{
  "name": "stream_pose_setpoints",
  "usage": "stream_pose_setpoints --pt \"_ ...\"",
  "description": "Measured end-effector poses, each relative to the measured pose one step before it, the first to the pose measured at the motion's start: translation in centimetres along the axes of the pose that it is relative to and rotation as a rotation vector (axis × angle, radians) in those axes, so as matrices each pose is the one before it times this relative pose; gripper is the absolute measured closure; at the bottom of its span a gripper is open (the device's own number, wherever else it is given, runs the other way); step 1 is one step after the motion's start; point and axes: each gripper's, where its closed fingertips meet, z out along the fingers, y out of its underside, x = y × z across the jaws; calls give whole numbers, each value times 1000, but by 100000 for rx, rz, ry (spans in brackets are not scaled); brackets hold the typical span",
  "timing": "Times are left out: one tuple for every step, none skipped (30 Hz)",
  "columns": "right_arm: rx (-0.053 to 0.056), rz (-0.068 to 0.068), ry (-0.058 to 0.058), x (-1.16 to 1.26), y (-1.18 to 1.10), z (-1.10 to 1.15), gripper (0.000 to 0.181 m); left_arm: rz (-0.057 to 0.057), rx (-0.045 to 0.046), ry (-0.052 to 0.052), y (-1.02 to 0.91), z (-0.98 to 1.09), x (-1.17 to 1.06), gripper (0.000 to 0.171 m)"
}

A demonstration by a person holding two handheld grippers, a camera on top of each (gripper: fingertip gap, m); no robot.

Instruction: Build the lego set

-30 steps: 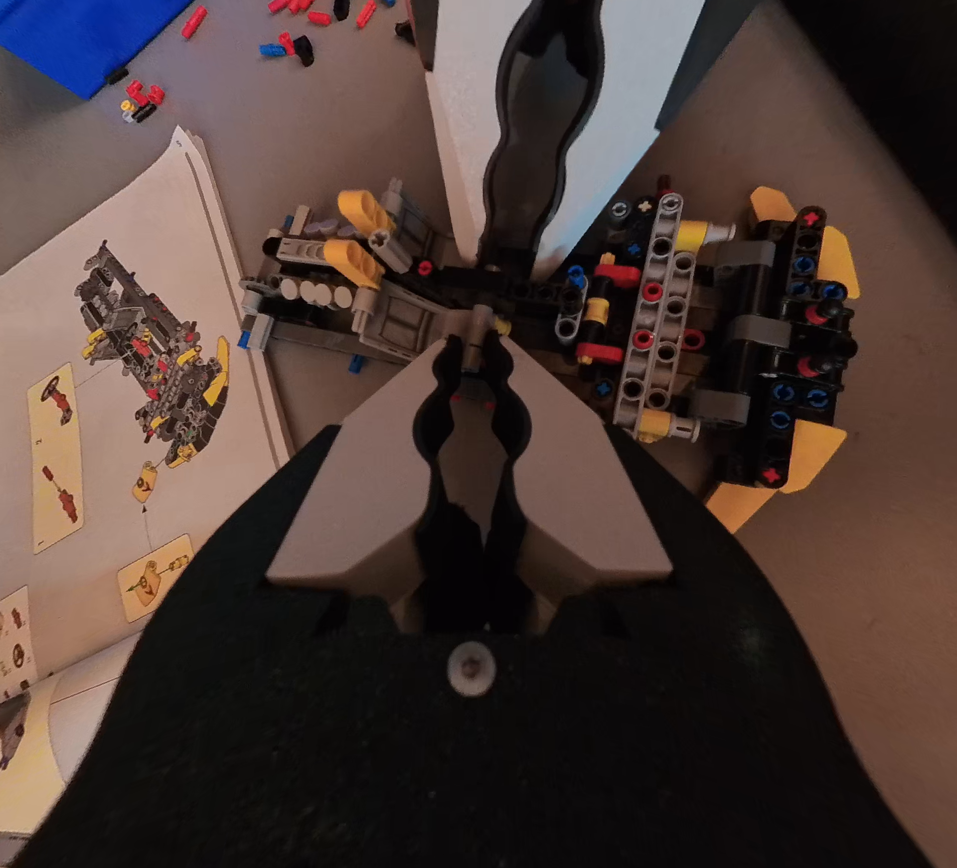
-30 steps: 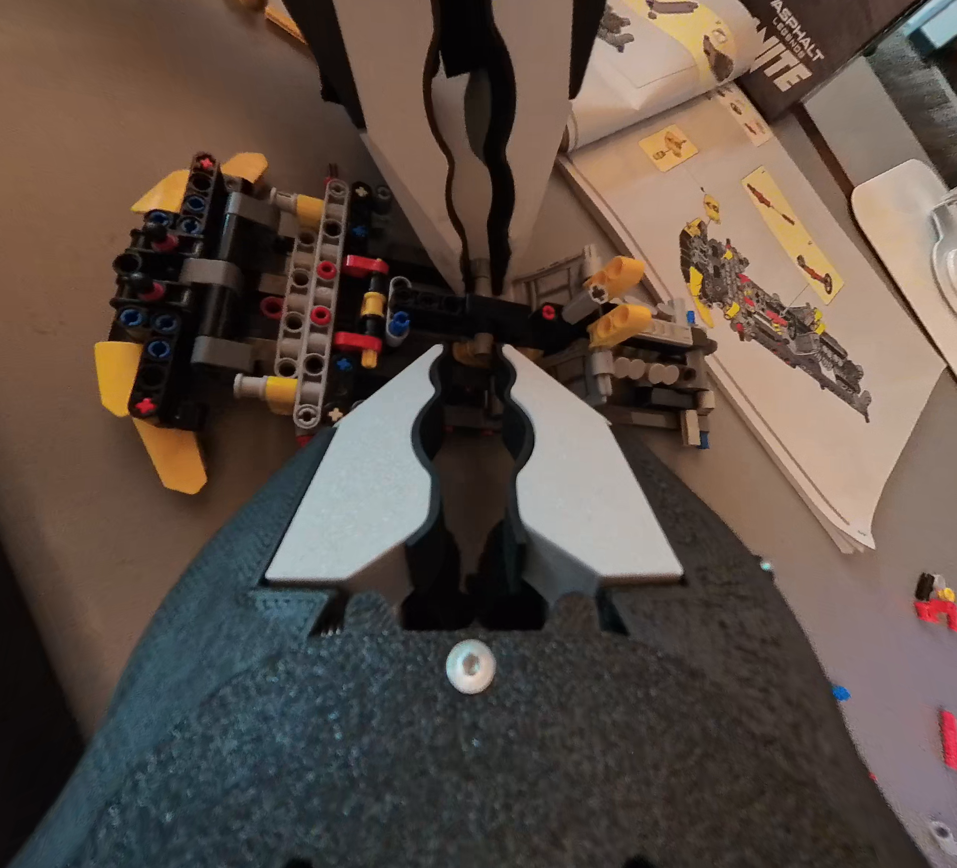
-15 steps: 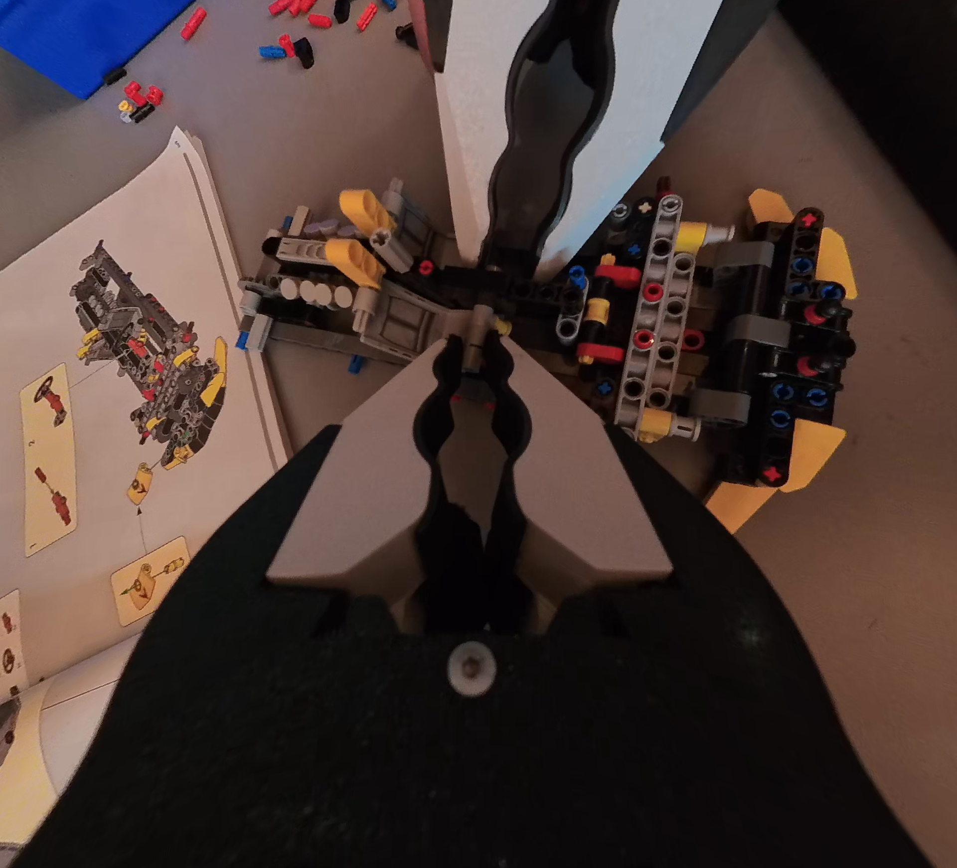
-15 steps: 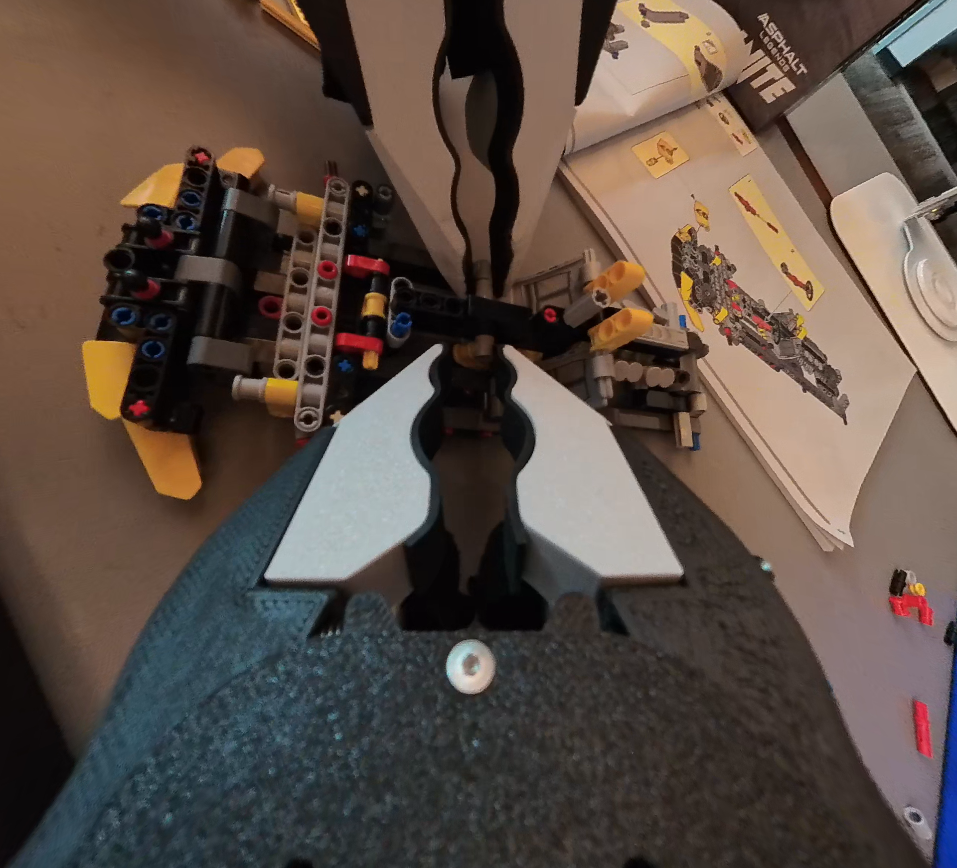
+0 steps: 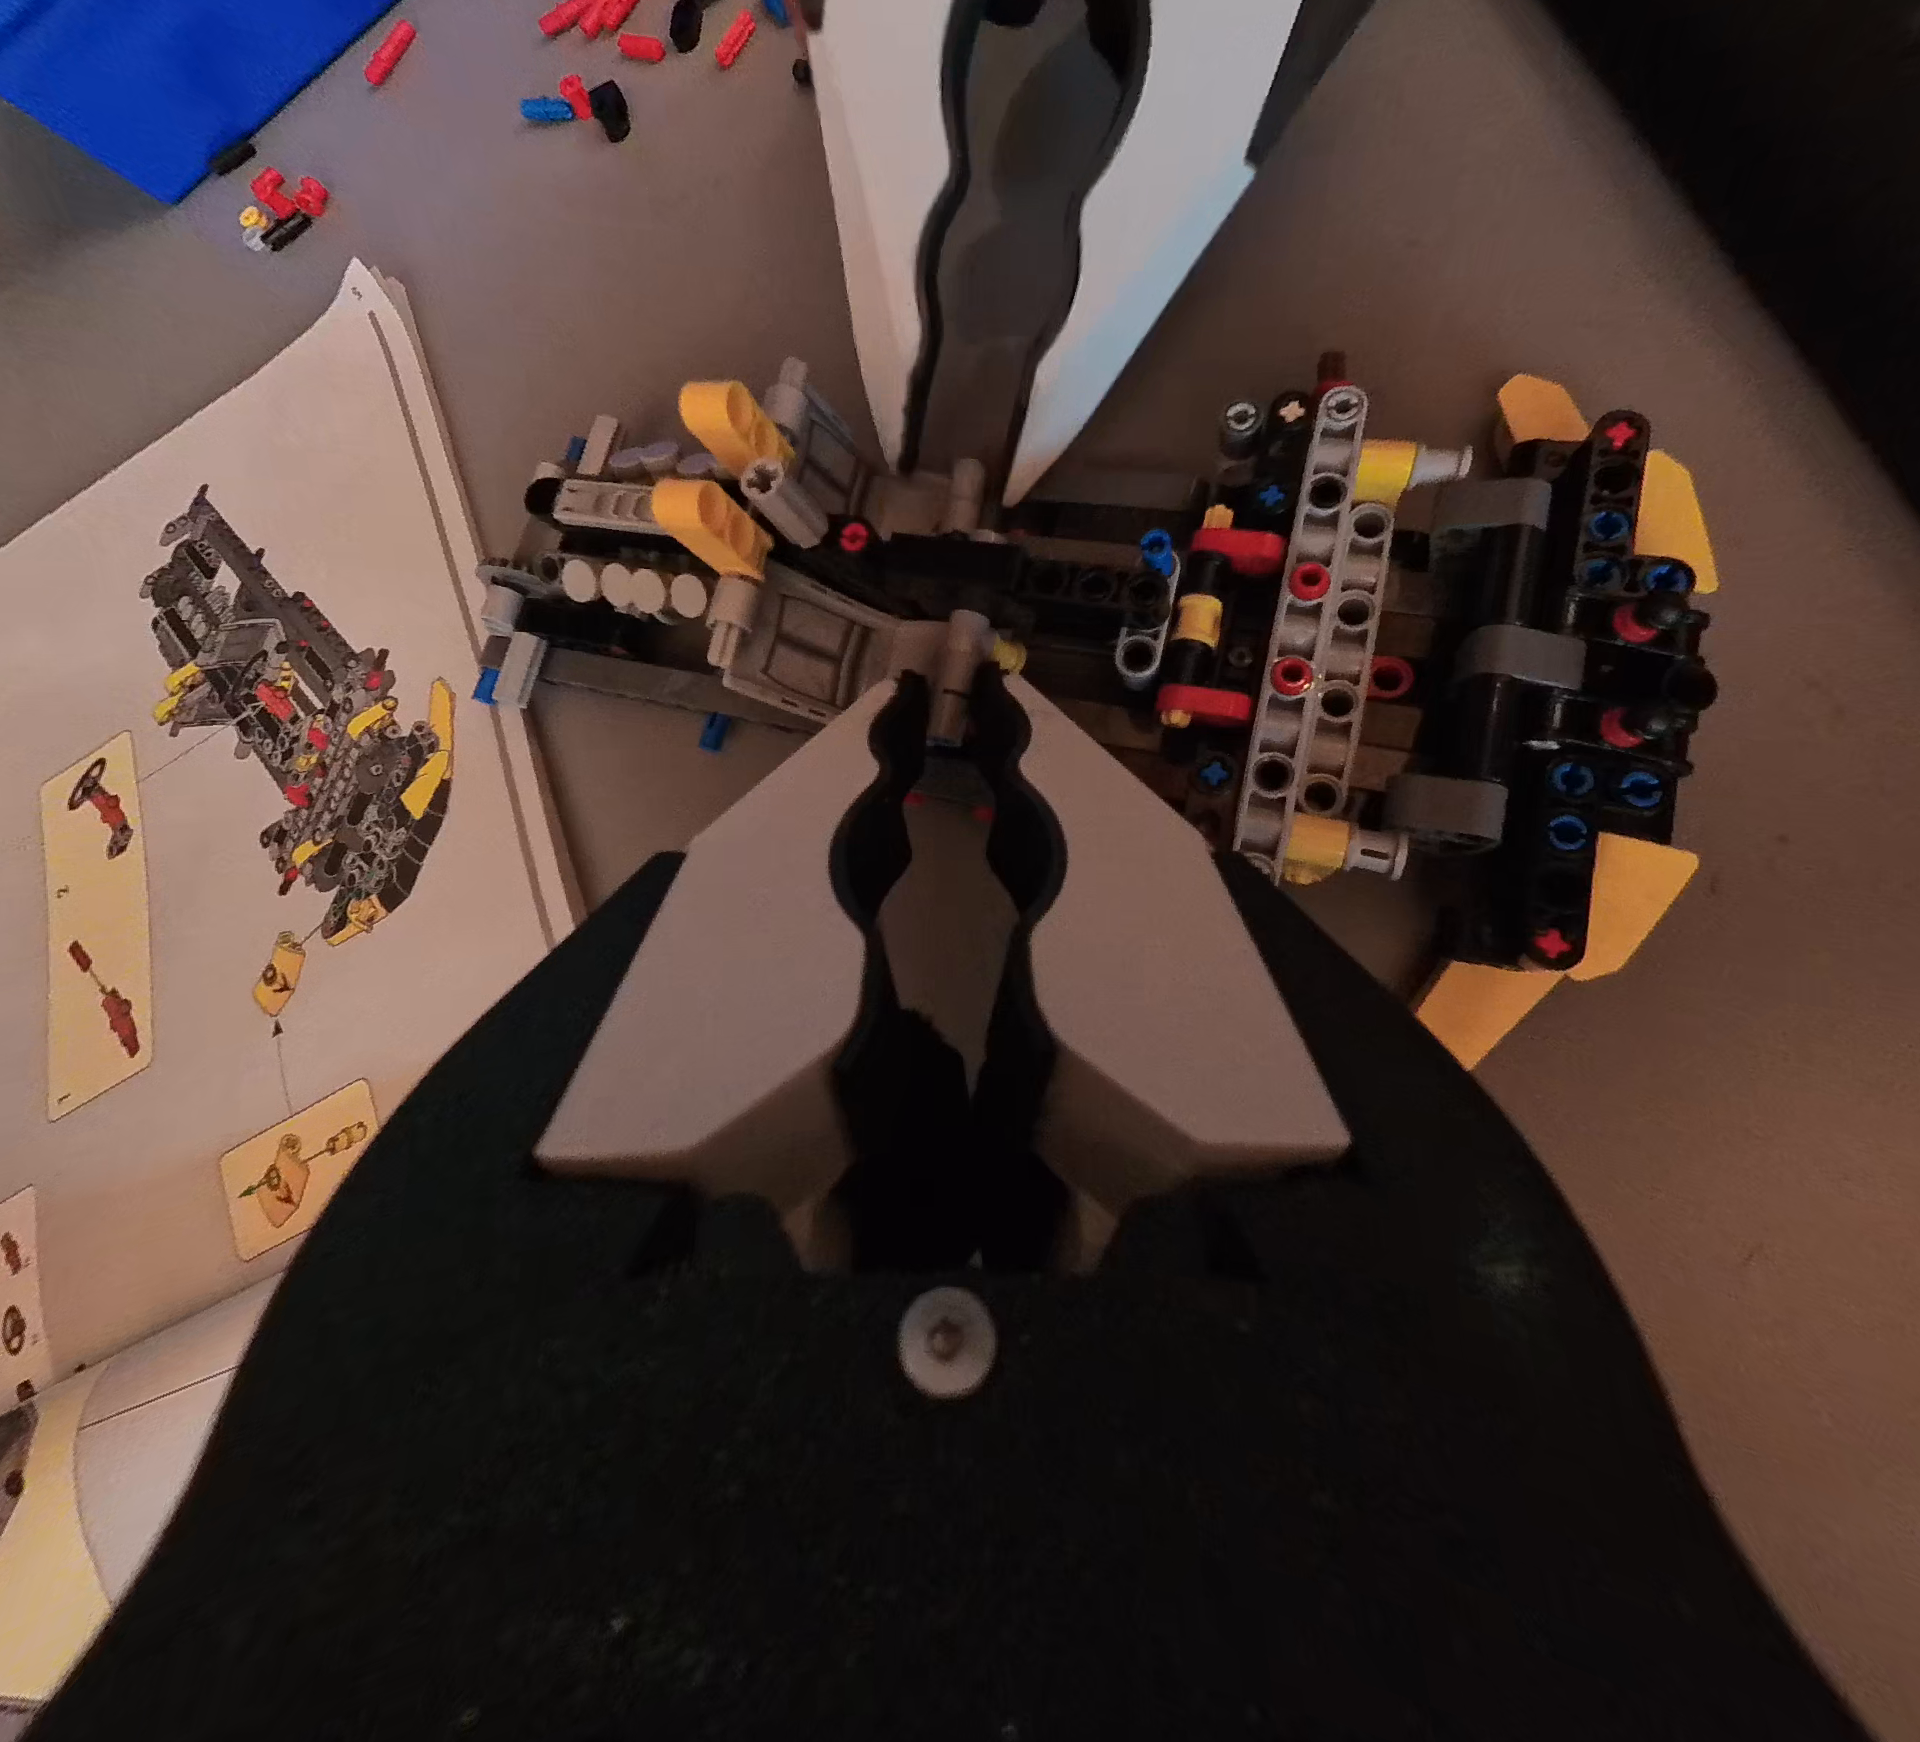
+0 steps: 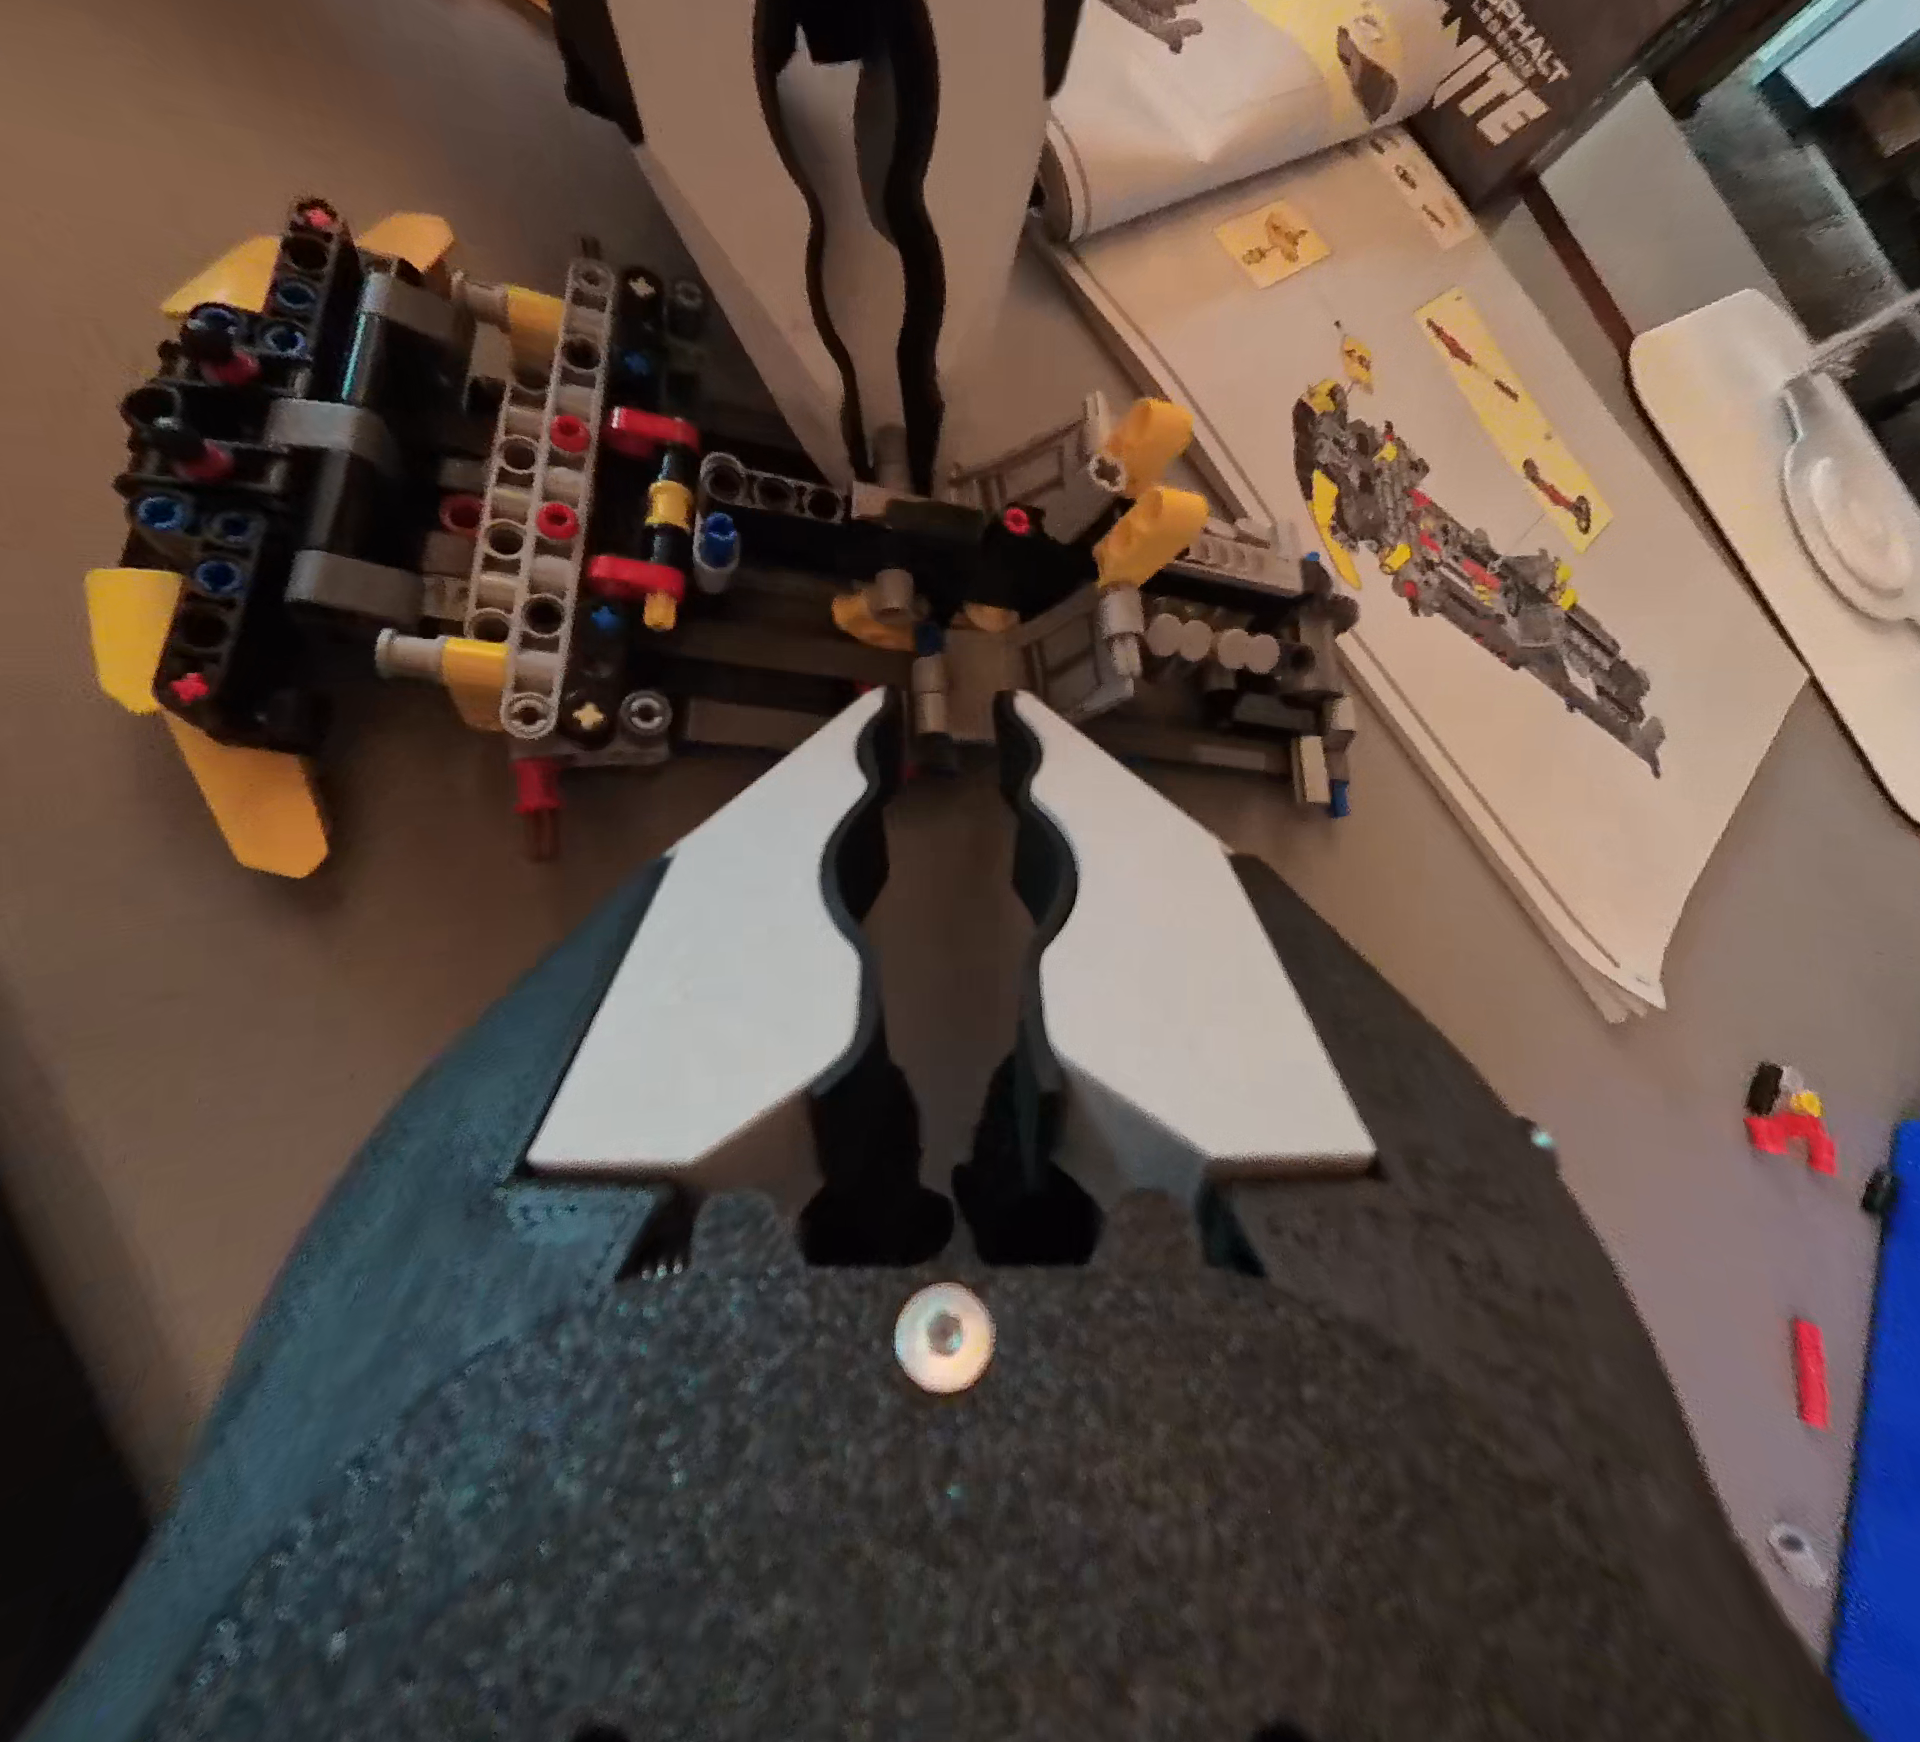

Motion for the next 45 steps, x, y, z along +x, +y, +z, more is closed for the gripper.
stream_pose_setpoints --pt "-979 -87 -1708 -174 79 224 165 54 -35 -10 5 10 2 165" --pt "-580 704 -1540 -109 80 171 166 -33 8 11 -8 -6 1 165" --pt "-186 995 -1225 -52 51 103 167 -61 77 15 -4 0 1 166" --pt "81 1158 -1192 -60 14 84 168 -42 130 59 -5 -2 1 166" --pt "92 1363 -1277 -39 31 80 168 -134 130 131 -2 4 -4 166" --pt "436 1701 -1014 -1 -32 31 169 -150 90 131 4 1 -3 165" --pt "523 1797 -1065 2 -12 17 169 -42 84 55 -5 -11 -2 166" --pt "875 2389 -1618 -52 -67 27 172 65 77 -29 -9 0 0 165" --pt "297 2491 -1635 -17 -52 -1 174 98 -17 -38 -4 4 -7 165" --pt "-830 1606 -1466 36 24 -26 174 31 -101 -10 28 6 1 165" --pt "-1354 1164 -1253 9 33 -70 174 -44 -21 17 10 5 8 165" --pt "-569 -109 -606 -55 -13 -99 174 -177 38 51 6 -3 1 165" --pt "-818 -1470 754 -2 77 -140 175 -180 100 32 11 3 -4 165" --pt "-1466 -1945 1558 23 167 -137 175 -141 138 -7 -6 -1 -1 165" --pt "-1054 -1679 1466 -20 108 -119 175 -85 145 -28 9 -5 -2 165" --pt "-330 -995 912 -104 -28 -115 175 -83 130 19 -4 10 6 165" --pt "17 -329 407 -161 -93 -102 175 -86 90 93 -8 -6 -2 165" --pt "-113 -9 162 -142 -98 -93 175 -73 28 105 1 2 6 165" --pt "-242 87 64 -83 -95 -134 175 10 -16 50 0 4 -2 165" --pt "125 670 -672 -134 -141 -142 175 75 -16 -28 3 11 -2 165" --pt "648 1083 -983 -135 -217 -139 175 117 -17 -43 0 -6 7 165" --pt "605 918 -695 -70 -191 -101 175 18 20 -15 -3 1 -3 165" --pt "-606 167 205 40 13 38 175 -24 55 26 -3 4 -8 165" --pt "-1557 -1095 1063 114 203 131 175 -16 75 49 -4 0 3 166" --pt "-789 -1504 1199 81 113 124 175 -71 70 69 -5 5 1 165" --pt "393 -743 399 -20 -83 55 175 -80 42 54 -1 3 0 165" --pt "698 396 -562 -66 -151 -1 175 36 12 -27 7 -10 -3 165" --pt "284 871 -731 -27 -63 -15 175 88 2 -107 -5 12 0 165" --pt "-144 399 -280 7 26 7 175 64 -39 -87 -6 3 2 165" --pt "201 -361 134 -33 -51 12 175 72 -87 -24 -2 -7 -6 165" --pt "17 -683 374 -41 -50 18 175 2 -36 31 -11 2 -2 165" --pt "-64 -561 433 -28 -72 20 175 -71 -41 42 4 2 3 165" --pt "-352 -657 508 -6 -15 12 175 -93 32 5 0 2 -6 165" --pt "-60 -855 461 8 -25 2 175 -120 72 -1 3 -6 -2 165" --pt "-102 -767 279 2 -1 4 175 -124 110 23 5 3 4 165" --pt "-206 -1313 544 0 18 20 175 -72 182 54 -19 -5 0 165" --pt "-1113 -3200 1401 12 100 53 175 -159 157 110 -13 10 0 165" --pt "-1171 -4214 2222 21 -30 1 175 -205 71 221 -3 -2 3 165" --pt "-1945 -3993 2333 27 13 22 175 -250 181 211 -5 6 2 165" --pt "-1854 -3760 2239 28 -27 -2 175 -462 186 227 -6 6 19 165" --pt "-1536 -2370 1575 23 -15 11 175 -606 185 215 -9 -1 12 165" --pt "-1034 -515 547 25 -9 20 175 -310 27 51 5 1 2 165" --pt "-359 861 -474 10 -11 -5 175 61 -116 -163 13 4 -6 166" --pt "34 2133 -1298 12 -17 9 176 409 -193 -290 -8 9 -22 166" --pt "164 1985 -1649 0 -9 2 176 546 -223 -215 1 9 3 166"
